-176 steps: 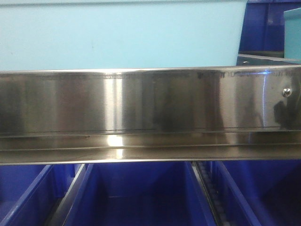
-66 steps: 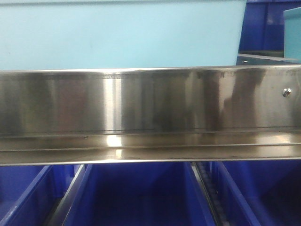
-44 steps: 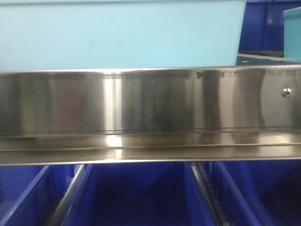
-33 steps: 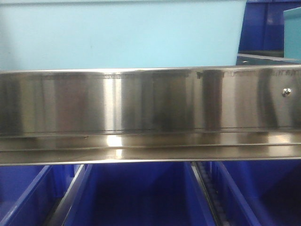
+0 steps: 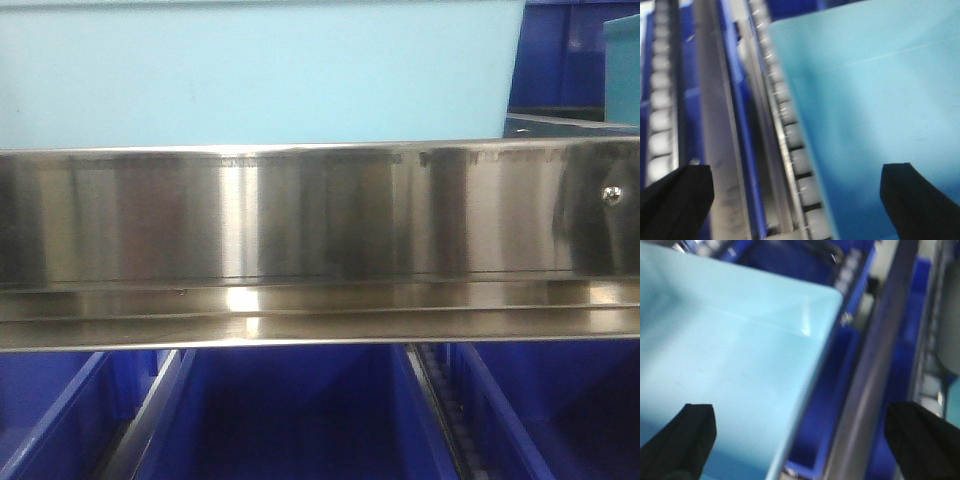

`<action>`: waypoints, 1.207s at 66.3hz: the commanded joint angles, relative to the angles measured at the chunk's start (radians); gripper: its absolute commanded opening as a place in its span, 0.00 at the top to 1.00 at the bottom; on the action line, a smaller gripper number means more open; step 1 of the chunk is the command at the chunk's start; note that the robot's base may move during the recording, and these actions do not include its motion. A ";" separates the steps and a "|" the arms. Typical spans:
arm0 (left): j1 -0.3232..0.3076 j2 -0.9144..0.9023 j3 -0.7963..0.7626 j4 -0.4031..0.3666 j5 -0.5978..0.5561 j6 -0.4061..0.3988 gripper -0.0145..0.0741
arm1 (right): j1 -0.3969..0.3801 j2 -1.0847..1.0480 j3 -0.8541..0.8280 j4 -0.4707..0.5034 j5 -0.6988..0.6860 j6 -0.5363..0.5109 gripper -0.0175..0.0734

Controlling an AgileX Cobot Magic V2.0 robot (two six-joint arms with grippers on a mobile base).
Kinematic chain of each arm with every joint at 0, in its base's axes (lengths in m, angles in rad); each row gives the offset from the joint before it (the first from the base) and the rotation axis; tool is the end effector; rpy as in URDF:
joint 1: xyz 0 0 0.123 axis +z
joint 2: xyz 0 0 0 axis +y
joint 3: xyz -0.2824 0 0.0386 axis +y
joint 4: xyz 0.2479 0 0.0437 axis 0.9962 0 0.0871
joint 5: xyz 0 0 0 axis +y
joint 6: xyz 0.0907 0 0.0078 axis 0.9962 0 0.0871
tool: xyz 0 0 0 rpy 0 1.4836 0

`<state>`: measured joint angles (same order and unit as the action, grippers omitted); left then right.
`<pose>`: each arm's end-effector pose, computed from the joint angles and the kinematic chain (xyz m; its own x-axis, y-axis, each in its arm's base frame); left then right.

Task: Move two blue bins to right shelf middle
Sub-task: 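Lift the teal bin up off the roller shelf with both grippers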

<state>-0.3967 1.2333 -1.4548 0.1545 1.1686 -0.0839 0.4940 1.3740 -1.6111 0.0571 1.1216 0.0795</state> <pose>0.2210 -0.0786 0.4312 -0.7030 0.2698 -0.6581 0.2807 0.9554 0.0918 0.2415 0.1354 0.4431 -0.6787 -0.2474 -0.6915 -0.4369 0.8929 0.1094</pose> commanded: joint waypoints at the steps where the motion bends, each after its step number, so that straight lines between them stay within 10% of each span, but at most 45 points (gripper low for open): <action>1: -0.005 0.060 -0.048 0.028 0.053 -0.033 0.18 | 0.004 0.077 -0.082 -0.057 0.094 0.036 0.18; 43: -0.005 0.348 -0.075 -0.104 0.053 -0.033 0.18 | 0.004 0.376 -0.131 -0.030 0.100 0.073 0.19; 55: -0.005 0.348 -0.075 -0.106 0.053 -0.033 0.23 | 0.004 0.380 -0.131 -0.028 0.100 0.074 0.40; 69: -0.005 0.348 -0.075 -0.106 0.053 -0.033 0.65 | 0.025 0.382 -0.131 -0.024 0.100 0.074 0.96; 80: -0.005 0.348 -0.075 -0.106 0.053 -0.033 0.96 | 0.029 0.382 -0.131 -0.024 0.099 0.096 0.97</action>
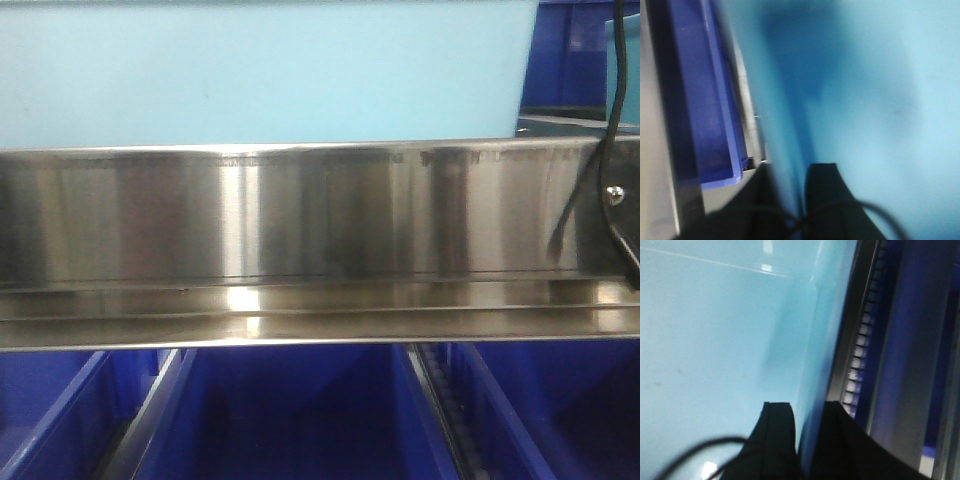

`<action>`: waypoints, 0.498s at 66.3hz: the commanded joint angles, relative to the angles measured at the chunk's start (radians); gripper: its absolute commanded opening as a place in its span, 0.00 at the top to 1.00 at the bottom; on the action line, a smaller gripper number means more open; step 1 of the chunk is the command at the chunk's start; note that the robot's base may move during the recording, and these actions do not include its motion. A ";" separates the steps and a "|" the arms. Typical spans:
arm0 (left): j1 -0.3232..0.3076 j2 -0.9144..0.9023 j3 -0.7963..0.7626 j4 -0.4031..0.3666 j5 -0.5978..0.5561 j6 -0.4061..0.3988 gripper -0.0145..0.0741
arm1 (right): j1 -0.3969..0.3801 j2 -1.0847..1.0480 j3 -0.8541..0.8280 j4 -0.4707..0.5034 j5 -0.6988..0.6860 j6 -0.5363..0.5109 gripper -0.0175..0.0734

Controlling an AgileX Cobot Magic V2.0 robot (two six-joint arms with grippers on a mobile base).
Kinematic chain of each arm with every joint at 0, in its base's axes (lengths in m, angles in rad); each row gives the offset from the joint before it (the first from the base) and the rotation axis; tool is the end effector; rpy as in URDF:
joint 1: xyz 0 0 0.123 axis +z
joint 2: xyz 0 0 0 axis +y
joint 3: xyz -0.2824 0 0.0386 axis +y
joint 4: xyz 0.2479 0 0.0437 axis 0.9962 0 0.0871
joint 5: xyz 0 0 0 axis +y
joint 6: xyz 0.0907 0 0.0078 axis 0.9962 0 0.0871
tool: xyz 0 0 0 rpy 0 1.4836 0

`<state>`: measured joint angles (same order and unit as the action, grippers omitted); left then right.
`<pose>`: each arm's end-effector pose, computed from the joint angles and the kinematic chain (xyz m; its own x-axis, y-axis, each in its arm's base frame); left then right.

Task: Move two blue bins to right shelf middle
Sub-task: 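Lift the teal bin up off the roller shelf with both grippers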

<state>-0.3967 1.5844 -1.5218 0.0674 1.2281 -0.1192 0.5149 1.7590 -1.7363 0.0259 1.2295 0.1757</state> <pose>0.3021 -0.1203 0.3481 -0.8917 0.2693 -0.3638 0.2799 0.9597 0.0242 0.3256 0.1868 0.3476 -0.8779 -0.2861 -0.3840 -0.3456 0.9336 0.0944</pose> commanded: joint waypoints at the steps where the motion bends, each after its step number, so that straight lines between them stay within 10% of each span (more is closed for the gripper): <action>1: -0.005 -0.003 -0.008 -0.019 -0.007 0.002 0.96 | 0.008 -0.003 -0.006 0.007 -0.009 0.002 0.97; 33: -0.005 -0.073 -0.097 -0.033 -0.034 -0.042 0.96 | 0.006 -0.092 -0.025 0.003 -0.080 0.017 0.97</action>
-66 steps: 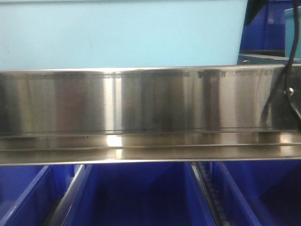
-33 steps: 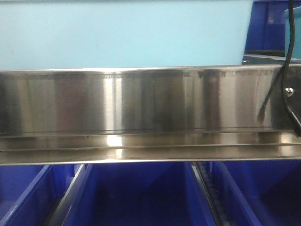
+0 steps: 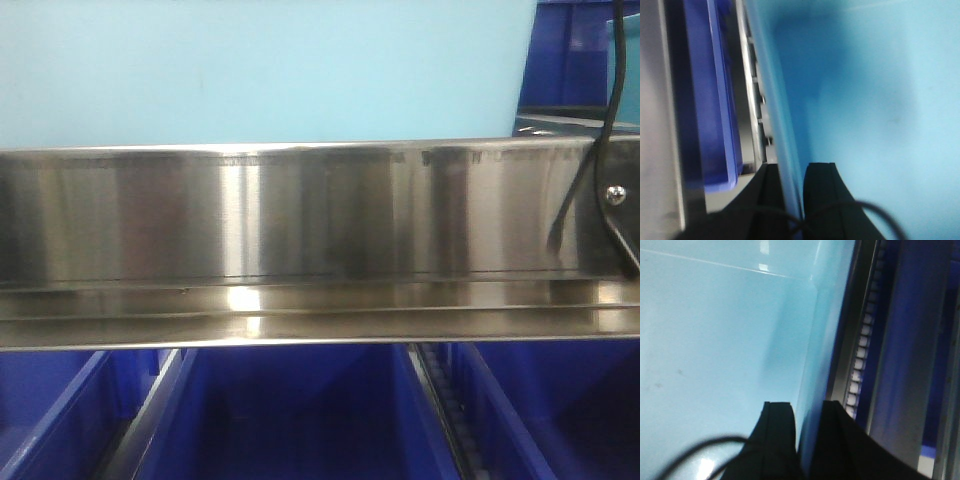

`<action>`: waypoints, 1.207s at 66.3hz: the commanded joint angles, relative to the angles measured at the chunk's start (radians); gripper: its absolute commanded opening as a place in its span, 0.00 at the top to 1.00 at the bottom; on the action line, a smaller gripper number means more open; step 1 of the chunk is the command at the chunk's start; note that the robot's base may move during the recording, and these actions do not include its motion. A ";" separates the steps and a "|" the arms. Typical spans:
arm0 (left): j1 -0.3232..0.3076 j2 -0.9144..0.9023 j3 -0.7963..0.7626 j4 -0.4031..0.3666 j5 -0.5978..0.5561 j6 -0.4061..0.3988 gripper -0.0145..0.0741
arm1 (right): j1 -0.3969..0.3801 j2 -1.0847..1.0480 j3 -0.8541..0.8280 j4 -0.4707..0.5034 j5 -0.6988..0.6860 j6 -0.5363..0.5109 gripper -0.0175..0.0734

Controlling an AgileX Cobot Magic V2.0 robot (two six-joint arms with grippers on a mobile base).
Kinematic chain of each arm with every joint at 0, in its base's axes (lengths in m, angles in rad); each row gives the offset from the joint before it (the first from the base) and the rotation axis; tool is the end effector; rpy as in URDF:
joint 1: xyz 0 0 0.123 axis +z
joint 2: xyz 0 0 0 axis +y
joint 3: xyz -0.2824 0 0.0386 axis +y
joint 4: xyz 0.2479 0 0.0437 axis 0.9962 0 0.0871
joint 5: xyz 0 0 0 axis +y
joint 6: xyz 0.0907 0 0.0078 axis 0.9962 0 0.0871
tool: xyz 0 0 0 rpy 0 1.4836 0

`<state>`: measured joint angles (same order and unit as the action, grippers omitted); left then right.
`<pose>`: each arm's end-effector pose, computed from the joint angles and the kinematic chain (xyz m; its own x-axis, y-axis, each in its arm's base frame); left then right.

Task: Move two blue bins to right shelf middle
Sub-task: 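Lift the teal bin up off the roller shelf with both grippers, then back the base away from the shelf holding the teal bin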

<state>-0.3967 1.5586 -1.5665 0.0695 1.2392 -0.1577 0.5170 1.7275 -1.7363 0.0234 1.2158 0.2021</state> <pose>0.2977 -0.1182 0.3688 -0.8802 0.2231 -0.4188 0.2442 0.9697 0.0034 0.3200 0.1843 0.3598 -0.8700 -0.2547 -0.4222 -0.3281 0.9382 0.1103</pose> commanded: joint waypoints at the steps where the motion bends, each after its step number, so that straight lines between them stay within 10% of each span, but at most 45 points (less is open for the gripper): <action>1: -0.005 -0.051 -0.062 -0.037 -0.049 -0.003 0.96 | 0.004 -0.067 -0.030 0.006 -0.071 -0.010 0.97; 33: -0.005 -0.108 -0.354 -0.070 -0.132 -0.003 0.96 | 0.004 -0.122 -0.378 -0.084 -0.097 -0.010 0.97; 80: -0.005 -0.108 -0.361 -0.058 -0.136 -0.003 0.96 | 0.004 -0.122 -0.389 -0.084 -0.103 -0.010 0.97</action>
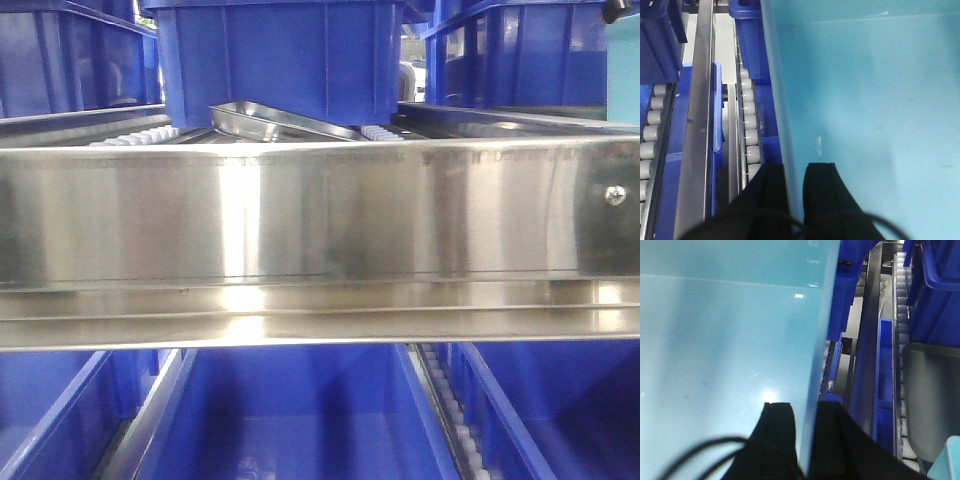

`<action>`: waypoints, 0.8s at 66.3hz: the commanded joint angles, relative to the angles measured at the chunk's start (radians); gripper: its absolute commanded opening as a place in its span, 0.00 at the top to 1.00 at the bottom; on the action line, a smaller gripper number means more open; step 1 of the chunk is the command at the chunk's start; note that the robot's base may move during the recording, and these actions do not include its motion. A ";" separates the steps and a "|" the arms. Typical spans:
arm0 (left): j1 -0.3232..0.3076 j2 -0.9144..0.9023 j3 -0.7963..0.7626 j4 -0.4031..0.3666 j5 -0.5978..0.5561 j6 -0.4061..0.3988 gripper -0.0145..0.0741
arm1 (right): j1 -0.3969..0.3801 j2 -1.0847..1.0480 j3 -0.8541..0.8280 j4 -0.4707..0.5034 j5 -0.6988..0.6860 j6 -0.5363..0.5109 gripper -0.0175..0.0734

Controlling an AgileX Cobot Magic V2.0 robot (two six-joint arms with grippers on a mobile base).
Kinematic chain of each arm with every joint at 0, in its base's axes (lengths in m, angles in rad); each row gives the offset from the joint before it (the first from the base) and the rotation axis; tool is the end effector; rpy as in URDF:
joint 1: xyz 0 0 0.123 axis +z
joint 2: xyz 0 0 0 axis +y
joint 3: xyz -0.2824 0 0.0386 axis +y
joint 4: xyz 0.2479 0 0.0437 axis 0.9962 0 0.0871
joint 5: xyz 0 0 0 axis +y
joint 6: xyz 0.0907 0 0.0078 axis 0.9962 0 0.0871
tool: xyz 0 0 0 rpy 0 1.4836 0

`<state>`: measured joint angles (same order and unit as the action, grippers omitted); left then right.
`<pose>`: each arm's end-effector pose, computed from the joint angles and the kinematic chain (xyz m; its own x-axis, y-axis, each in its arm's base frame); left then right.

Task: Move two blue bins to right shelf middle
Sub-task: 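Back the base away from the shelf holding the teal bin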

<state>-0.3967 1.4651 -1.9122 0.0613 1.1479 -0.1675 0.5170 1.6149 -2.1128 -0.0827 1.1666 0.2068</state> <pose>0.2671 -0.1064 0.5021 -0.5739 0.0869 -0.8143 0.2649 0.9606 -0.0842 0.2849 0.1540 0.5103 -0.5452 -0.1112 -0.8309 -0.3484 0.9316 0.1040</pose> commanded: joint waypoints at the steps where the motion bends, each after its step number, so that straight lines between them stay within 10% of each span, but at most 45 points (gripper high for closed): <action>1: -0.005 -0.014 -0.015 -0.050 -0.045 0.006 0.96 | 0.004 -0.009 -0.012 0.023 -0.054 -0.014 0.97; 53: -0.005 -0.014 -0.015 -0.050 -0.045 0.006 0.96 | 0.004 -0.009 -0.012 0.023 -0.082 -0.014 0.97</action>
<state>-0.3967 1.4651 -1.9122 0.0613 1.1479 -0.1675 0.5170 1.6149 -2.1128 -0.0827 1.1626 0.2068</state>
